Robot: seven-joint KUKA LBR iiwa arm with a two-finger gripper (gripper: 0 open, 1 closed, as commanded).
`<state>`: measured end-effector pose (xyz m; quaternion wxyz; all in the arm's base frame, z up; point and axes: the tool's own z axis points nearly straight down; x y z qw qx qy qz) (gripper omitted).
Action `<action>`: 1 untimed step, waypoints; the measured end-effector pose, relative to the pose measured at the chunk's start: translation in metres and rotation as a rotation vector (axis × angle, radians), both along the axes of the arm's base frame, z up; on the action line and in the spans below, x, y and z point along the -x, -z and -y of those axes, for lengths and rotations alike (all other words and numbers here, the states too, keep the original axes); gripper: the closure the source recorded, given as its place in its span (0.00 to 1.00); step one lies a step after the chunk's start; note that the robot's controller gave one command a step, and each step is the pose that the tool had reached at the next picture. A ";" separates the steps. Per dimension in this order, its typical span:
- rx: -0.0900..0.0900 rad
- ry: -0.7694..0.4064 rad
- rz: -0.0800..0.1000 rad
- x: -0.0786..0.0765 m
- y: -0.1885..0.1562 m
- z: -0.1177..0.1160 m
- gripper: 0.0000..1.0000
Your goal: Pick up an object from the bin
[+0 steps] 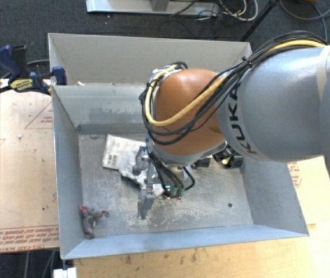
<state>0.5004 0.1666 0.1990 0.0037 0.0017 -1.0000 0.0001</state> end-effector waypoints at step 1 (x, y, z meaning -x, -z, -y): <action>-0.001 0.003 0.007 -0.002 -0.003 0.001 0.00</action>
Offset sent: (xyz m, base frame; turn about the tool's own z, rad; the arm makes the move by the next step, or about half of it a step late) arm 0.1074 -0.0142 -0.1290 -0.0107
